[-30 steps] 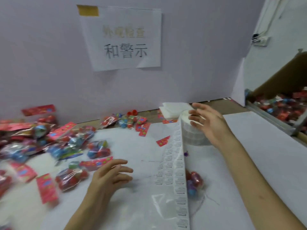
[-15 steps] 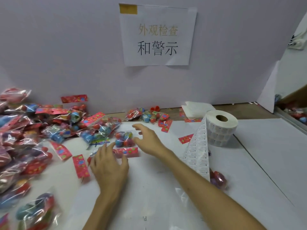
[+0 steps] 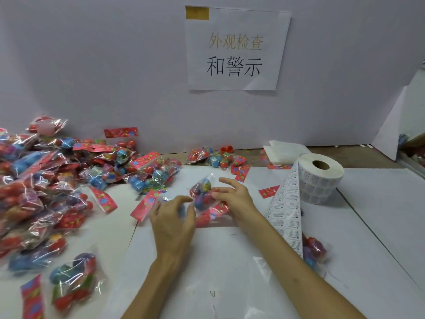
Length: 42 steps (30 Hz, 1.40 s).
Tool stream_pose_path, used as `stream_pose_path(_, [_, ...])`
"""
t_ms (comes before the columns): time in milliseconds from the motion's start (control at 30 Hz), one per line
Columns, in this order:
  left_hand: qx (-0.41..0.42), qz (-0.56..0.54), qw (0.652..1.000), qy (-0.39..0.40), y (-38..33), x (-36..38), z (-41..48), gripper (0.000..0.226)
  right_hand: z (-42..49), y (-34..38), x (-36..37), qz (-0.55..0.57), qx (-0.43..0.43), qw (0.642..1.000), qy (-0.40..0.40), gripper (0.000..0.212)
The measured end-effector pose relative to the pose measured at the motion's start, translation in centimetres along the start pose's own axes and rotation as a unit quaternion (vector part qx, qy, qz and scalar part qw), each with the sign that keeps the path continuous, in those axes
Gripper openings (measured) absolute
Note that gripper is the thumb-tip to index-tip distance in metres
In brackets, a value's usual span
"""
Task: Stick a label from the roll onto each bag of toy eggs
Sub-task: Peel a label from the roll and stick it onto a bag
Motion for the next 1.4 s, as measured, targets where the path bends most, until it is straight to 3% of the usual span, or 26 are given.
stream_pose_path(100, [-0.100, -0.180, 0.978, 0.013, -1.3, -0.2, 0.0, 0.042, -2.6, 0.5, -2.4, 0.064, -0.036, 0.997, 0.026, 0.043])
stream_pose_path(200, [-0.203, -0.273, 0.931, 0.136, -2.5, 0.4, -0.3, 0.069, -4.8, 0.6, -4.3, 0.156, -0.067, 0.983, 0.076, 0.041])
stream_pose_path(300, [-0.244, -0.341, 0.871, 0.255, -3.1, 1.6, -1.8, 0.052, -5.8, 0.1, -5.4, 0.173, -0.085, 0.977, 0.091, 0.043])
stream_pose_path(367, [-0.212, -0.333, 0.873, 0.287, -3.3, 2.4, -2.8, 0.046, -6.1, -0.4, -5.6, 0.173, -0.085, 0.976, 0.098, 0.043])
stream_pose_path(533, [-0.180, -0.347, 0.890, 0.233, -3.0, 2.8, -3.6, 0.035, -6.3, -1.5, -5.2, 0.154, -0.062, 0.981, 0.101, 0.044])
stream_pose_path(767, [-0.209, -0.362, 0.877, 0.238, -2.2, 2.7, -3.6, 0.032, -6.5, -2.1, -4.4, 0.070, -0.036, 0.990, 0.121, 0.047])
stream_pose_path(900, [-0.228, -0.371, 0.863, 0.255, -1.7, 2.7, -3.4, 0.033, -6.6, -2.3, -4.2, 0.041, -0.017, 0.990, 0.135, 0.036])
stream_pose_path(1000, [-0.227, -0.377, 0.863, 0.249, -1.5, 2.7, -3.3, 0.034, -7.1, -1.9, -4.1, 0.003, -0.076, 0.992, 0.100, 0.035])
stream_pose_path(1133, [-0.219, -0.357, 0.879, 0.227, -1.8, 2.9, -3.4, 0.054, -7.2, -2.0, -3.9, -0.031, -0.136, 0.987, 0.077, 0.017])
stream_pose_path(1233, [-0.237, -0.347, 0.888, 0.185, -1.8, 2.9, -3.3, 0.065, -7.2, -2.2, -3.7, -0.032, -0.145, 0.986, 0.078, 0.018])
stream_pose_path(1400, [-0.226, -0.357, 0.885, 0.194, -1.9, 2.6, -3.2, 0.057, -6.6, -2.6, -3.5, -0.040, -0.164, 0.982, 0.082, 0.015])
Point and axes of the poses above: each hand's wrist, its own z-axis towards the middle knuckle, its own x-axis out of the palm, y = z × x, the point moved 2 cm from there along z, towards the middle knuckle, and after that the axes turned 2 degrees about y, right-handed, at the moved point
